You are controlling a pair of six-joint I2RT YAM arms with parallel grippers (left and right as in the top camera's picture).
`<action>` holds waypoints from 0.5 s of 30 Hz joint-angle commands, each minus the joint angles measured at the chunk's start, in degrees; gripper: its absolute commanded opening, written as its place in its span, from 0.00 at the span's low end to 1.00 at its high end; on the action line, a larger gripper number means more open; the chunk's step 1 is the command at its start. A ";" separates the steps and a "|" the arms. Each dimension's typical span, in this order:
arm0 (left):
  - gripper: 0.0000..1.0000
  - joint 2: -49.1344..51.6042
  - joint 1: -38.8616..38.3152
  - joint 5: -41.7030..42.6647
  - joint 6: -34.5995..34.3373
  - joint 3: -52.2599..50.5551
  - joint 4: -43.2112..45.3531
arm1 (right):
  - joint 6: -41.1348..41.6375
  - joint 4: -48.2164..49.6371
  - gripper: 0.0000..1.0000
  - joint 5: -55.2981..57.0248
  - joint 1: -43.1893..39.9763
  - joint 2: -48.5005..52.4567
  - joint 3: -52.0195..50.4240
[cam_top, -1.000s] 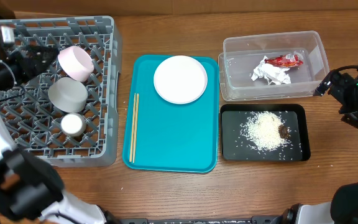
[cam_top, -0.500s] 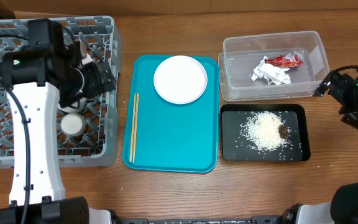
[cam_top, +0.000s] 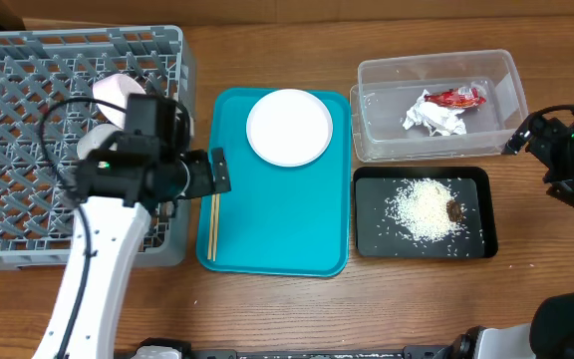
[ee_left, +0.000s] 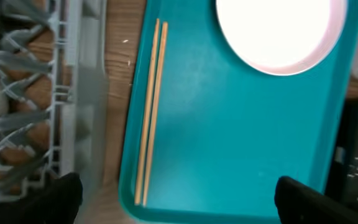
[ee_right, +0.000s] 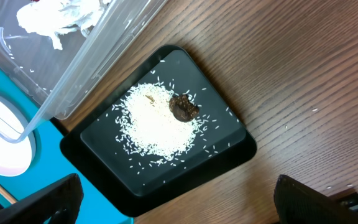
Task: Sort waste into correct bins and load items into the dishwasher
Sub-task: 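Move the left gripper over the wooden chopsticks on the teal tray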
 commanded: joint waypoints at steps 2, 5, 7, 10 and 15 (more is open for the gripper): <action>1.00 4.52 -0.68 -0.61 2.12 -7.28 6.03 | -0.33 0.24 1.00 -0.33 0.02 -0.61 0.37; 0.98 11.85 -0.70 -0.24 2.12 -8.00 8.63 | -0.31 0.24 1.00 -0.35 0.00 -0.61 0.37; 0.96 14.84 -0.90 -0.20 2.16 -8.00 9.77 | -0.33 0.24 1.00 -0.35 0.02 -0.61 0.37; 0.96 20.83 -3.34 -0.70 4.31 -8.00 12.68 | -0.33 0.24 1.00 -0.33 0.00 -0.61 0.37; 0.94 26.03 -6.34 -0.79 4.31 -8.00 15.19 | -0.33 0.26 1.00 -0.33 0.00 -0.61 0.37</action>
